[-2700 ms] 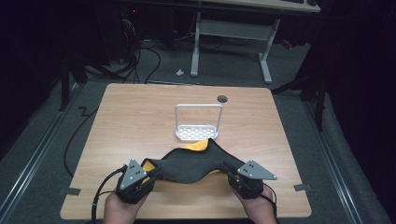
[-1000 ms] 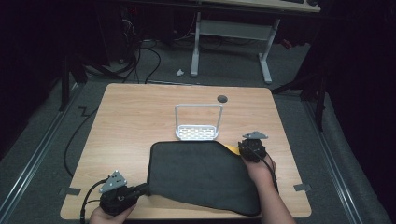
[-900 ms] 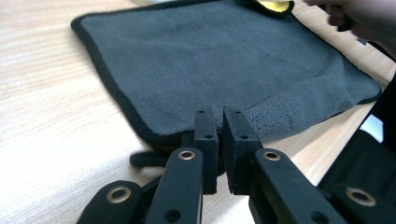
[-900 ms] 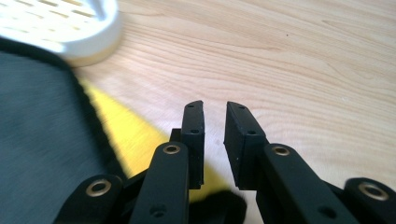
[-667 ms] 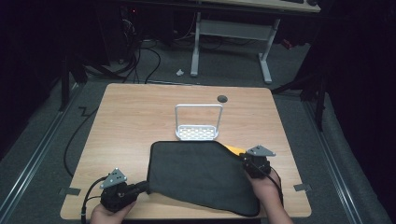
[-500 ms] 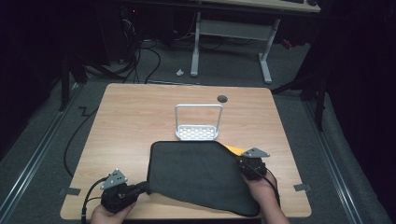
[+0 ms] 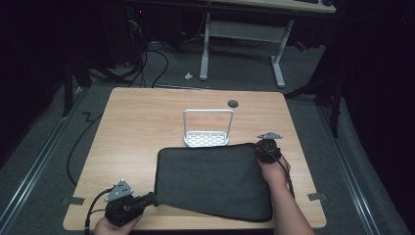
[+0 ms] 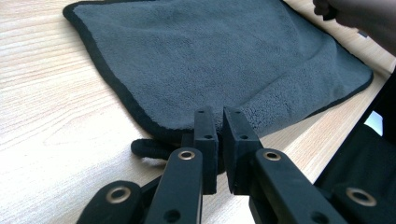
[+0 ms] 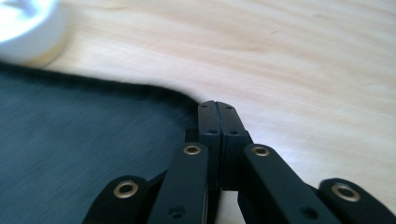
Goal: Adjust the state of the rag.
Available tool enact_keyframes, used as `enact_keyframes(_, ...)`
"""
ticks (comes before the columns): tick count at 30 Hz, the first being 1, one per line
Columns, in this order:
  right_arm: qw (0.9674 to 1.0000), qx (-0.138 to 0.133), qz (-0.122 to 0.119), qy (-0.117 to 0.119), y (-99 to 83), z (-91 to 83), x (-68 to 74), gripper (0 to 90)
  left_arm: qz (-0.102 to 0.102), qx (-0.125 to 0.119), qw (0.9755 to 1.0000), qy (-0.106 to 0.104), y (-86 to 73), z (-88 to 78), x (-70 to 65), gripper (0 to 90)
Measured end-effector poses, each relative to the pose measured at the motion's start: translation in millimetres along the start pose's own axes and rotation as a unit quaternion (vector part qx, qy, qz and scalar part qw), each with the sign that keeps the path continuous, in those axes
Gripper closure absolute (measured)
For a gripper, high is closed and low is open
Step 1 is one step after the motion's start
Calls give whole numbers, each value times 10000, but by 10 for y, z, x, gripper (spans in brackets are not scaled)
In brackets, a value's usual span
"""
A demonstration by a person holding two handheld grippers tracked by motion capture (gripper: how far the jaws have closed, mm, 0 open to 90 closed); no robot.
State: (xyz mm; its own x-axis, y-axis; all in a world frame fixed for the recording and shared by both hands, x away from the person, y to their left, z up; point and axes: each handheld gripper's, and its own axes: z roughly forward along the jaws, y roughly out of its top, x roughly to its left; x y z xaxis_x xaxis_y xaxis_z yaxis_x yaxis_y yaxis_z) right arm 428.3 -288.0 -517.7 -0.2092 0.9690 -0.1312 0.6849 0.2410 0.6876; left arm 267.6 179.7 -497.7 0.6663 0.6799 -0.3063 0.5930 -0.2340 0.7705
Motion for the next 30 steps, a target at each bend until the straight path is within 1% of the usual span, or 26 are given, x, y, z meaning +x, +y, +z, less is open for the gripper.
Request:
enact_keyframes(1, 9999, 7, 100, -10, 24, 27, -41, 900, 5, -5, 10000, 0, 0, -1, -1, 848)
enact_keyframes(3, 9998, 40, 207, -63, 68, 54, -118, 900, -26, -33, 10000, -14, 2, -2, 2, 847)
enact_keyframes(5, 9996, -40, 268, 0, 76, -13, -140, 900, -42, -34, 10000, -26, 5, 5, 9, 847)
enact_keyframes(6, 9998, -100, 187, 67, 60, -84, -114, 900, -63, -38, 10000, -40, 6, 10, 11, 847)
enact_keyframes(7, 9998, -148, 44, 125, 29, -183, -59, 900, -70, -35, 10000, -49, 5, 14, 10, 846)
enact_keyframes(9, 9987, -326, -166, 355, -109, -428, 68, 900, -108, -38, 9998, -142, 3, 12, -6, 845)
enact_keyframes(10, 9979, -368, -303, 438, -204, -552, 138, 900, -112, -67, 9997, -205, 10, -1, -27, 845)
enact_keyframes(11, 9968, -423, -427, 532, -307, -672, 198, 900, -69, -114, 9996, -253, 24, -21, -60, 844)
enact_keyframes(12, 9956, -498, -489, 630, -407, -783, 249, 900, -36, -168, 9994, -300, 51, -51, -109, 844)
enact_keyframes(13, 9935, -634, -554, 771, -592, -981, 330, 900, -38, -213, 9990, -398, 72, -81, -155, 842)
enact_keyframes(14, 9935, -634, -554, 771, -592, -981, 330, 900, 12, -237, 9986, -466, 86, -110, -197, 842)
enact_keyframes(15, 9930, -665, -543, 816, -638, -1029, 354, 900, 145, -261, 9984, -475, 97, -139, -261, 841)
enact_keyframes(16, 9924, -695, -567, 842, -691, -1072, 381, 899, 299, -216, 9986, -380, 98, -152, -308, 840)
enact_keyframes(17, 9922, -699, -638, 813, -735, -1098, 409, 895, 355, -133, 9990, -245, 81, -140, -318, 837)
enact_keyframes(18, 9922, -705, -640, 801, -782, -1107, 441, 893, 266, -106, 9994, -214, 62, -120, -292, 836)
enact_keyframes(19, 9923, -683, -648, 806, -803, -1102, 455, 889, 99, -47, 9997, -205, 37, -85, -231, 832)
enact_keyframes(20, 9923, -629, -704, 799, -827, -1084, 475, 884, 16, 74, 9999, -130, 10, -33, -171, 821)
enact_keyframes(21, 9924, -586, -761, 771, -846, -1063, 497, 876, 17, 259, 9996, 89, -19, 35, -114, 809)
enact_keyframes(22, 9926, -531, -815, 732, -862, -1040, 514, 868, -131, 488, 9985, 233, -55, 106, -37, 779)
enact_keyframes(23, 9926, -456, -878, 705, -879, -1008, 527, 864, -276, 537, 9980, 168, -73, 124, 0, 731)
enact_keyframes(24, 9926, -434, -888, 699, -889, -991, 529, 861, -408, 516, 9978, 105, -83, 119, 23, 706)
enact_keyframes(25, 9929, -392, -887, 694, -902, -974, 526, 855, -409, 423, 9982, 111, -75, 84, 15, 699)
enact_keyframes(26, 9930, -346, -913, 664, -918, -953, 518, 856, -364, 358, 9986, 146, -66, 55, 2, 693)
enact_keyframes(28, 9934, -231, -936, 620, -947, -914, 489, 856, -199, 178, 9993, 256, -31, 2, -23, 691)
enact_keyframes(29, 9937, -257, -859, 677, -959, -911, 467, 856, -104, 181, 9993, 299, -16, 18, -29, 689)
enact_keyframes(30, 9939, -252, -813, 696, -960, -912, 454, 856, 4, 269, 9993, 269, 20, 91, -22, 689)
